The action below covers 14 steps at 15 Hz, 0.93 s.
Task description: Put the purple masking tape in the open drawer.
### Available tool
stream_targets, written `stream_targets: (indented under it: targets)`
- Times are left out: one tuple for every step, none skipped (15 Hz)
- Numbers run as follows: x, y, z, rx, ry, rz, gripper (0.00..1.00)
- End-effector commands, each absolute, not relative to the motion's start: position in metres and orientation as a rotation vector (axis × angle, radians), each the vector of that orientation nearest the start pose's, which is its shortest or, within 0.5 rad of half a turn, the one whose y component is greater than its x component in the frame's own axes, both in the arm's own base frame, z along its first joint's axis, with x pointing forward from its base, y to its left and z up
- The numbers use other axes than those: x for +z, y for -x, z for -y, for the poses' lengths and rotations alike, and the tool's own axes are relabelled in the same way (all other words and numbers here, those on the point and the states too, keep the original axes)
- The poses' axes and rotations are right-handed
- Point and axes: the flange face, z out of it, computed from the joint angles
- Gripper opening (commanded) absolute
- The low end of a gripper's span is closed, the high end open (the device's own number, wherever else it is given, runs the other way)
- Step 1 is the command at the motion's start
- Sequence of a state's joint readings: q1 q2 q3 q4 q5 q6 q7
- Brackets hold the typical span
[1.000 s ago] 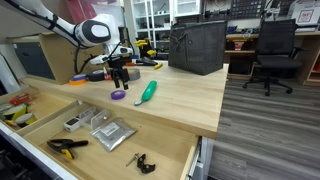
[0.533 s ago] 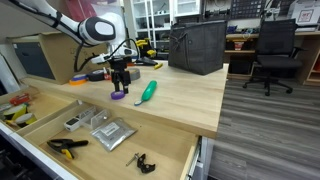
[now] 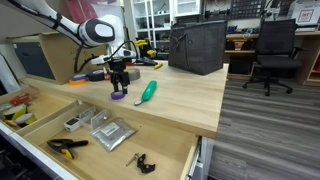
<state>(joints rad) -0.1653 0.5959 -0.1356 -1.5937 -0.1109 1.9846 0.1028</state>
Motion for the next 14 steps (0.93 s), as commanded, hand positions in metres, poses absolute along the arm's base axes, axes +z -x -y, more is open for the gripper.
stream_targets:
  targets:
    - [0.276,-0.649,0.192,0.351,3.25,-0.502,1.0]
    - [0.274,-0.649,0.195,0.353,3.26,-0.499,1.0]
    - [0.273,-0.648,0.197,0.359,3.265,-0.502,1.0]
    - [0.272,-0.647,0.201,0.373,3.269,-0.511,1.0]
    - [0.271,-0.646,0.205,0.391,3.267,-0.522,1.0]
    - [0.27,-0.645,0.209,0.379,3.273,-0.532,1.0]
    - [0.27,-0.645,0.212,0.375,3.276,-0.536,1.0]
    - [0.269,-0.645,0.215,0.367,3.28,-0.543,1.0]
    - [0.268,-0.646,0.216,0.358,3.278,-0.551,1.0]
    - [0.27,-0.646,0.216,0.35,3.276,-0.551,1.0]
    - [0.271,-0.647,0.215,0.344,3.273,-0.55,1.0]
    - [0.272,-0.647,0.213,0.347,3.27,-0.544,1.0]
    - [0.274,-0.647,0.211,0.348,3.265,-0.533,1.0]
    - [0.275,-0.647,0.211,0.348,3.264,-0.532,1.0]
